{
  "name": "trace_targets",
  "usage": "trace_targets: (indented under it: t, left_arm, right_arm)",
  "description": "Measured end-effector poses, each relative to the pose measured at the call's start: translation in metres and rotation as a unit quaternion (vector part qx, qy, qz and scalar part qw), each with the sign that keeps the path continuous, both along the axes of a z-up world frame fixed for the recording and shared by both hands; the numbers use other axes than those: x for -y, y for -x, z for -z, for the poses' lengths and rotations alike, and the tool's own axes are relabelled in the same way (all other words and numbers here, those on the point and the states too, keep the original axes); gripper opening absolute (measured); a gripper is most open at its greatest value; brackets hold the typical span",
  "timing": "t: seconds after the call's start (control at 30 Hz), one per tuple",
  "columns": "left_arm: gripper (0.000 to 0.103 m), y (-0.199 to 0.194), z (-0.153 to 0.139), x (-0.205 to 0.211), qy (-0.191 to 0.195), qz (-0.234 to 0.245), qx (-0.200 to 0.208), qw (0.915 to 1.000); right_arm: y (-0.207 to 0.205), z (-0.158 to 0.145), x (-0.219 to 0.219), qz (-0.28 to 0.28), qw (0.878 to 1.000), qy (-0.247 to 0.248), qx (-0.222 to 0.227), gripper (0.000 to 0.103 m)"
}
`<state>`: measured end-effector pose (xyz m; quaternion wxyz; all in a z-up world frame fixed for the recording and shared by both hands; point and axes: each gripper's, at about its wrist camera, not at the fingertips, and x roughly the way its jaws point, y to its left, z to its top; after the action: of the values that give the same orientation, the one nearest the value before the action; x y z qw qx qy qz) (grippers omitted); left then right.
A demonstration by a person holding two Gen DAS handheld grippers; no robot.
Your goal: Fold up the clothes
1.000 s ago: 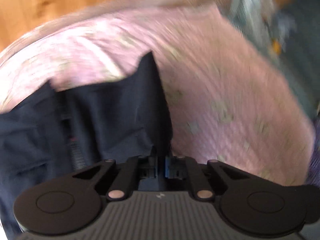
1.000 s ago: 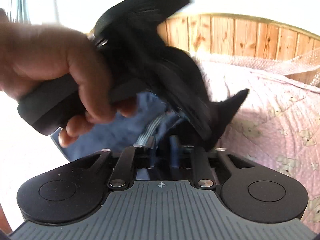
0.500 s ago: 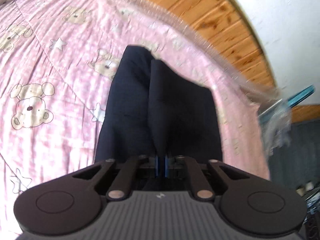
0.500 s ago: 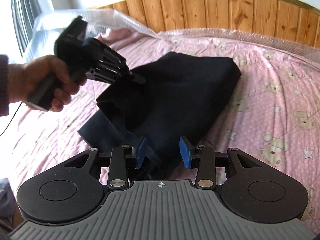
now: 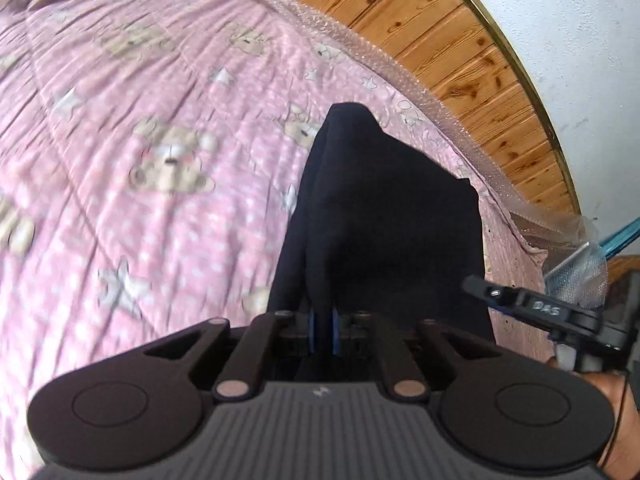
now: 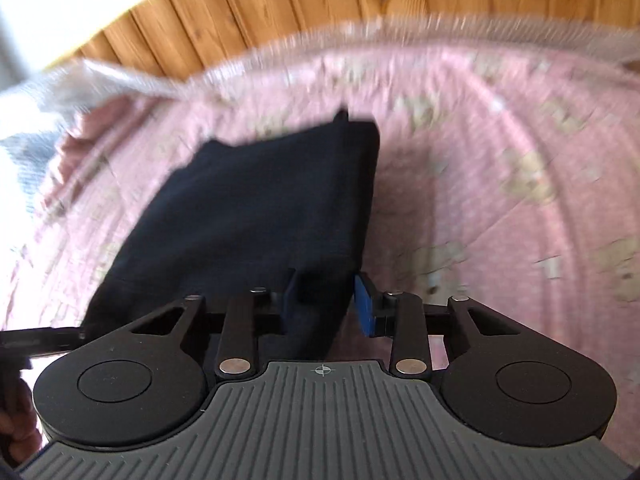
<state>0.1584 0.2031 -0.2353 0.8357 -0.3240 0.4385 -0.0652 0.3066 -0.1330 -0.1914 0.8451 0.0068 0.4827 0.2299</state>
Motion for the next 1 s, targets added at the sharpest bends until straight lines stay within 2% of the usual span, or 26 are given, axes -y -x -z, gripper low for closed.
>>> trace_targets:
  t: [0.07,0.1,0.13,0.17,0.2,0.27,0.3,0.37,0.43,0.47,0.5,0.53,0.57,0.6,0.67,0.73,0.8,0.83,0.9,0.93,0.97,1.0]
  left_arm:
    - [0.013,-0.012,-0.005,-0.002,-0.016,0.026,-0.003,0.9995]
    - [0.015,-0.016,-0.007,-0.004,-0.011,0.040,-0.007,0.9991]
    - [0.021,-0.018,-0.010,-0.007,-0.002,0.052,-0.012,0.9986]
    - [0.033,-0.017,-0.015,-0.011,-0.003,0.054,-0.011,0.9985]
    - [0.041,-0.014,-0.022,-0.016,-0.006,0.050,-0.004,0.9987]
    - [0.085,-0.019,-0.015,-0.021,0.017,0.045,-0.013,0.9988]
    - [0.089,-0.022,-0.011,-0.023,0.030,0.043,-0.019,0.9985]
    - [0.083,-0.028,-0.003,-0.028,0.055,0.039,-0.029,0.9973]
    - [0.079,-0.036,0.012,-0.018,0.080,0.070,-0.041,0.9935]
    - [0.079,-0.037,0.012,-0.014,0.073,0.076,-0.030,0.9940]
    - [0.071,-0.037,0.014,-0.014,0.074,0.073,-0.034,0.9940]
    - [0.039,-0.037,0.015,-0.014,0.078,0.069,-0.041,0.9937]
    - [0.018,-0.038,0.017,-0.015,0.081,0.065,-0.049,0.9934]
    - [0.018,-0.035,0.015,-0.013,0.080,0.061,-0.047,0.9939]
    - [0.011,-0.027,0.005,-0.008,0.081,0.049,-0.039,0.9947]
    - [0.009,-0.017,-0.013,0.003,0.094,0.034,-0.029,0.9946]
    - [0.009,-0.006,-0.035,0.025,0.116,0.024,-0.021,0.9927]
    - [0.010,-0.006,-0.034,0.045,0.124,0.026,-0.027,0.9915]
    - [0.014,-0.008,-0.029,0.086,0.138,0.033,-0.042,0.9889]
    - [0.021,-0.008,-0.026,0.107,0.145,0.037,-0.050,0.9875]
    - [0.022,-0.009,-0.023,0.128,0.152,0.040,-0.057,0.9859]
    - [0.021,-0.013,-0.022,0.127,0.155,0.039,-0.057,0.9856]
  right_arm:
    - [0.003,0.000,-0.002,0.005,1.000,0.001,-0.004,0.040]
    - [0.006,-0.002,-0.001,0.009,1.000,-0.003,-0.005,0.040]
    - [0.010,-0.003,0.002,0.015,1.000,-0.009,-0.007,0.043]
    - [0.016,-0.006,0.010,0.027,0.999,-0.021,-0.010,0.051]
    - [0.023,-0.008,0.019,0.035,0.999,-0.039,-0.013,0.054]
    - [0.041,-0.009,0.037,0.042,0.995,-0.081,-0.028,0.062]
    - [0.050,-0.004,0.044,0.041,0.993,-0.098,-0.041,0.062]
    - [0.065,0.011,0.055,0.037,0.988,-0.127,-0.073,0.063]
    - [0.074,0.030,0.061,0.040,0.981,-0.158,-0.105,0.062]
    - [0.079,0.035,0.063,0.048,0.978,-0.175,-0.106,0.062]
    - [0.082,0.039,0.063,0.053,0.975,-0.189,-0.108,0.062]
    - [0.082,0.040,0.060,0.050,0.973,-0.195,-0.113,0.054]
    - [0.083,0.039,0.056,0.045,0.973,-0.193,-0.115,0.036]
    - [0.082,0.036,0.048,0.033,0.978,-0.176,-0.110,0.028]
    - [0.074,0.023,0.038,-0.005,0.984,-0.145,-0.100,0.004]
    - [0.056,-0.004,0.034,-0.065,0.989,-0.115,-0.065,0.004]
    - [0.036,-0.035,0.034,-0.134,0.988,-0.075,-0.019,0.004]
    - [0.024,-0.049,0.037,-0.165,0.985,-0.042,0.002,0.004]
    - [0.000,-0.075,0.042,-0.226,0.973,0.024,0.043,0.004]
    - [-0.012,-0.082,0.046,-0.246,0.966,0.056,0.056,0.005]
    - [-0.023,-0.079,0.051,-0.251,0.963,0.085,0.056,0.008]
    - [-0.034,-0.072,0.058,-0.248,0.961,0.112,0.052,0.013]
